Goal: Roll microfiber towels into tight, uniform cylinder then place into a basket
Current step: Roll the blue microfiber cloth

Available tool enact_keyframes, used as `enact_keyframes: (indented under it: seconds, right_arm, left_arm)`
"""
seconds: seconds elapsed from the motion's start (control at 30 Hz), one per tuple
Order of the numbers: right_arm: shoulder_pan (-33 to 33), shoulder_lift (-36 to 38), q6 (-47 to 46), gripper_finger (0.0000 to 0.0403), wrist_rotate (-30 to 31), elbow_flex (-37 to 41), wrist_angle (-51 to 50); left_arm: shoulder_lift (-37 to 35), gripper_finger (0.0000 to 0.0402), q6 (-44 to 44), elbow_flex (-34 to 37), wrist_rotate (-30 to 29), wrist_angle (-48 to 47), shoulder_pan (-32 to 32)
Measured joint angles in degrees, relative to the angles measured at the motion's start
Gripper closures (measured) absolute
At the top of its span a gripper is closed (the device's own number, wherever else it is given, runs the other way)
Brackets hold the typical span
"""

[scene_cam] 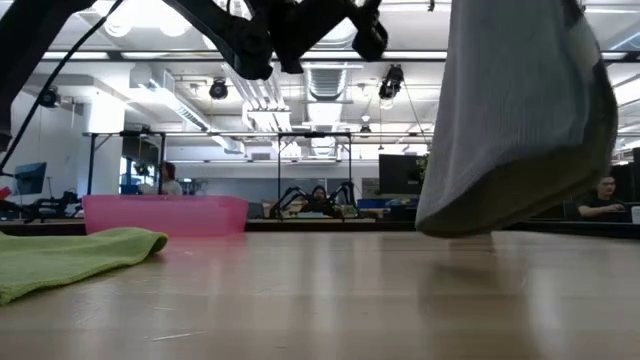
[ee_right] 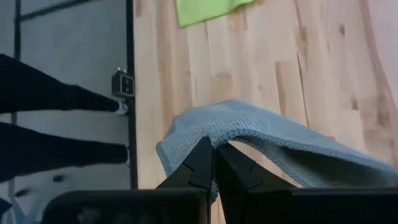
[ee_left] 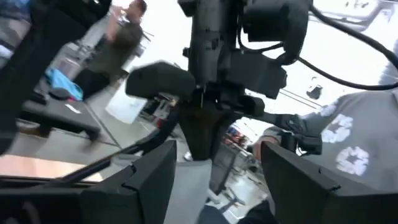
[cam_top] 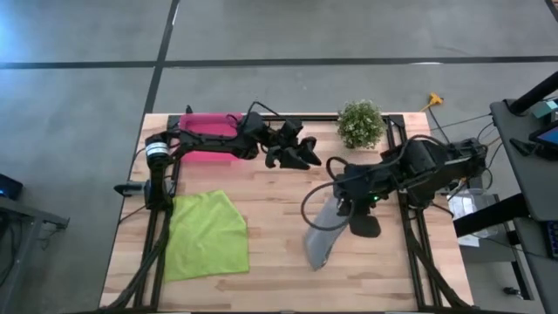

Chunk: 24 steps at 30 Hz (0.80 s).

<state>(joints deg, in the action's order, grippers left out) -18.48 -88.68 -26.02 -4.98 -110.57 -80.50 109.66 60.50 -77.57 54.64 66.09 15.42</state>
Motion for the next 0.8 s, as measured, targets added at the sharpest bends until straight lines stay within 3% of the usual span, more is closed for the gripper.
enact_keyframes:
  seconds: [0.4,0.8]
  right_arm:
    - [0.00,-12.09,0.76,0.0394,0.02,-24.26,-9.54]
    - [-1.29,-14.58,-0.34,0.0394,-2.97,-24.19,-8.01]
  left_arm:
    - [1.43,0.0177,-3.86,1.22,-1.40,1.99,-3.81]
    - [1.42,0.0177,-4.00,1.34,-4.19,6.82,-5.63]
